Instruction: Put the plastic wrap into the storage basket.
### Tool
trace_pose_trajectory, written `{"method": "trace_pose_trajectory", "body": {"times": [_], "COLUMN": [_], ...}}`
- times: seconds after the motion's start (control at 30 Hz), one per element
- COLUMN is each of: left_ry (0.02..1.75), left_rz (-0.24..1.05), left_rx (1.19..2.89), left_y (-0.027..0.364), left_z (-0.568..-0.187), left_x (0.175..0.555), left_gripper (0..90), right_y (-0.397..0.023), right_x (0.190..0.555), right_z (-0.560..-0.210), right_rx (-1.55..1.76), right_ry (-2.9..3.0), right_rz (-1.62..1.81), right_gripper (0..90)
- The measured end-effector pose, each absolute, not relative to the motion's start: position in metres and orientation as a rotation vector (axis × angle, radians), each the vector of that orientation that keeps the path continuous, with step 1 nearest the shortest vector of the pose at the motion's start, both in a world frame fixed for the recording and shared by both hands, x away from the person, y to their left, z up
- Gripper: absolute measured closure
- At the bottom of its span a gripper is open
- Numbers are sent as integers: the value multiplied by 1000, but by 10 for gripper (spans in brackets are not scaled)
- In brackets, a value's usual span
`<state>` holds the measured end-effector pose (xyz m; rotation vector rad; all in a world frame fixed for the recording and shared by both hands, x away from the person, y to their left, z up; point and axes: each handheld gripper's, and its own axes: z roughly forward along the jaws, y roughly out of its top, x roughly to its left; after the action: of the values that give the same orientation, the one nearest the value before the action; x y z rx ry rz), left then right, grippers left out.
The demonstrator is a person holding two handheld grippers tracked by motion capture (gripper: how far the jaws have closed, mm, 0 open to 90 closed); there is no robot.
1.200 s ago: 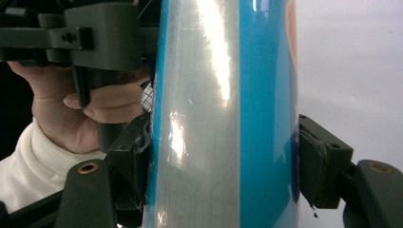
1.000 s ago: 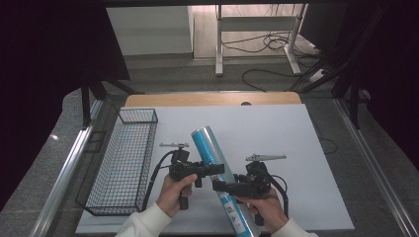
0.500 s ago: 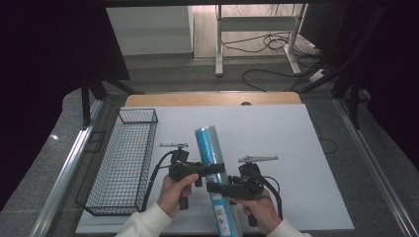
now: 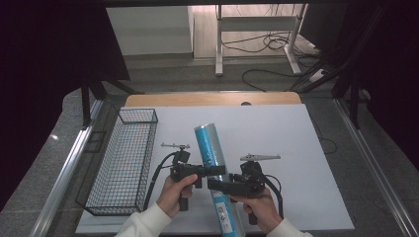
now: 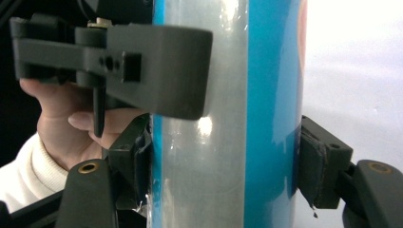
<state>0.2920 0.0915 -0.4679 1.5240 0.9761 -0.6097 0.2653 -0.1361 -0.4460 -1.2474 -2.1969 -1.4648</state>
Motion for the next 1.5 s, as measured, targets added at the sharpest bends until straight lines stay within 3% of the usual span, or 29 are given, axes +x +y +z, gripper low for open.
{"method": "trace_pose_trajectory", "body": {"times": [0.3,0.43,0.6,1.03,1.5], "left_ry": [981,986,1020,1088,1111], "left_rz": [-607,-592,-549,-366,-325], "left_rx": [1537,1542,1522,1616,1677], "left_y": [95,103,120,165,200], "left_z": [-469,-466,-461,-420,-397], "left_x": [293,295,298,295,294], "left_gripper": [315,317,318,318,318], "right_y": [-133,-136,-148,-215,-230], "right_x": [267,269,262,269,277], "right_z": [-452,-451,-429,-433,-440], "right_rx": [-1239,-1186,-1117,-1266,-1354], "right_ry": [-2189,-2103,-2223,-2302,-2260], "right_rz": [-1456,-1538,-1624,-1612,-1591], "right_gripper": [312,170,102,112,123]}}
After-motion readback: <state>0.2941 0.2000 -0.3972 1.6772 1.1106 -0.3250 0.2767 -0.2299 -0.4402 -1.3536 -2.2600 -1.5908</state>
